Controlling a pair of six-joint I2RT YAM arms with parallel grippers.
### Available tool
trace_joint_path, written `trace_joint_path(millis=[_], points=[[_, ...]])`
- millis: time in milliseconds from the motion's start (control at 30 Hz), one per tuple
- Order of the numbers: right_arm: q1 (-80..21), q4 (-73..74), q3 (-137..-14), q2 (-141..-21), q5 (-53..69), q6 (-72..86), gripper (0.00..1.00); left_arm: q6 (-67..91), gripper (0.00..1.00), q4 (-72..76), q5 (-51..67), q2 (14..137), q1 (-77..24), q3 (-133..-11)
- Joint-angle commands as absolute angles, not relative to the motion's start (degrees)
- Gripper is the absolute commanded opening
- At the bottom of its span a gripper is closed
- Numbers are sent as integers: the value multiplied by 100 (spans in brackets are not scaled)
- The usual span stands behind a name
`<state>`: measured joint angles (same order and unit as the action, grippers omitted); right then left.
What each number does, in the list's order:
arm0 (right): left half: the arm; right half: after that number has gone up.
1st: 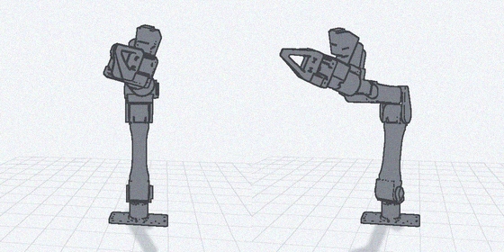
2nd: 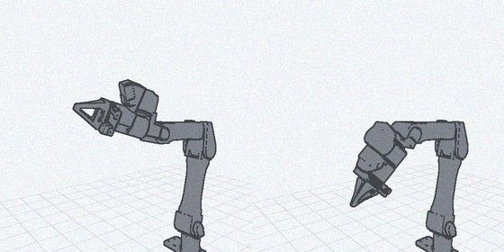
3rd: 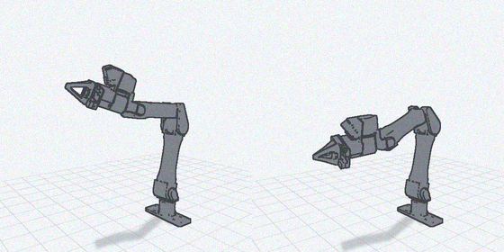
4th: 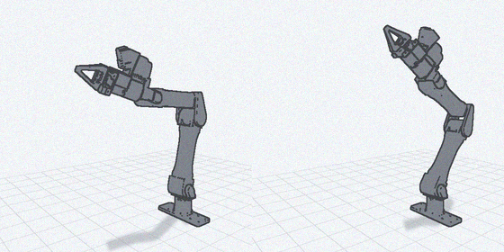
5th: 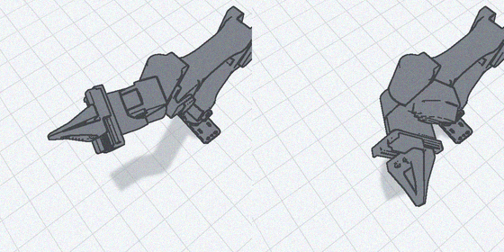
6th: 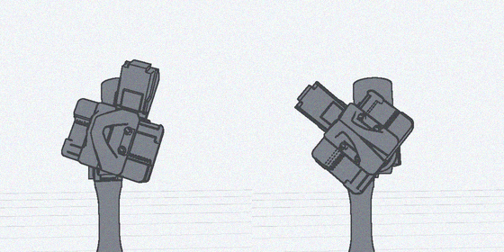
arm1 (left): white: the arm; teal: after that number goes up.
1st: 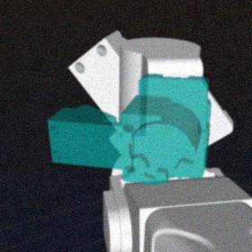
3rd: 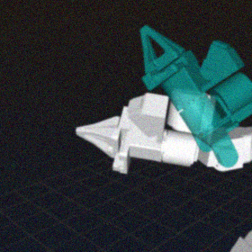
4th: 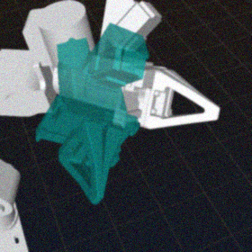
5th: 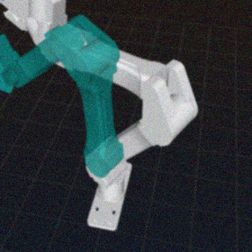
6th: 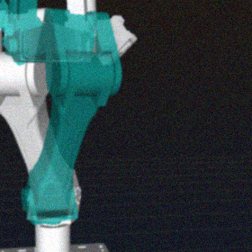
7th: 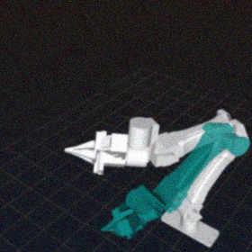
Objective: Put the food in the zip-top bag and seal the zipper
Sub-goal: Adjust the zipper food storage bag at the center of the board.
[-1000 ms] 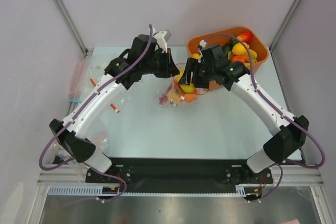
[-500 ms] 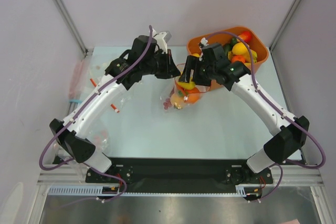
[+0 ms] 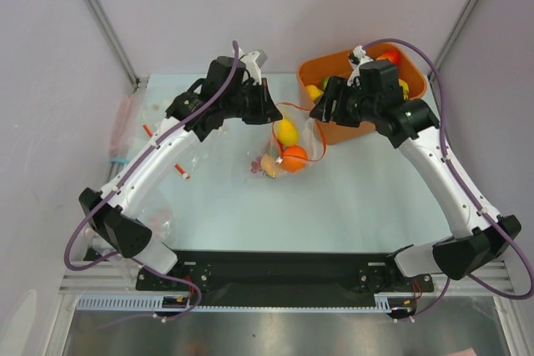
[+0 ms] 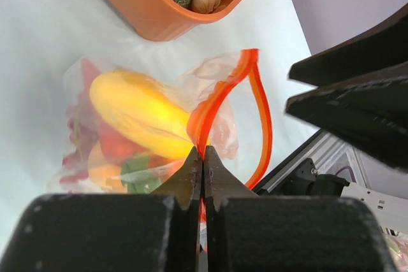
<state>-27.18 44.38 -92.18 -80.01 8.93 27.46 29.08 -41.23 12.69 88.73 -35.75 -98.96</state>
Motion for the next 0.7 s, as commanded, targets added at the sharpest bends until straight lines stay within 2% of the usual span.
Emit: trace_joint_path(millis=[0,100,367,667], points=[[-2531,4579,-9299,-7857,976,2435,64,2909,0,-3850,1310,8657,-3568,-9870],[-2479,4527,-9229,-7919,1002,2286,64,2857,0,-3850,1301,8622,-3568,-9870],[-2478,4281,-9317,-8349,1529,2092,50,2812,0,-3893,1301,8613,-3568,-9949],[-2584,4140,-9088,-8165,1635,2136,51,2821,0,-4017,1274,8613,-3568,-10028]])
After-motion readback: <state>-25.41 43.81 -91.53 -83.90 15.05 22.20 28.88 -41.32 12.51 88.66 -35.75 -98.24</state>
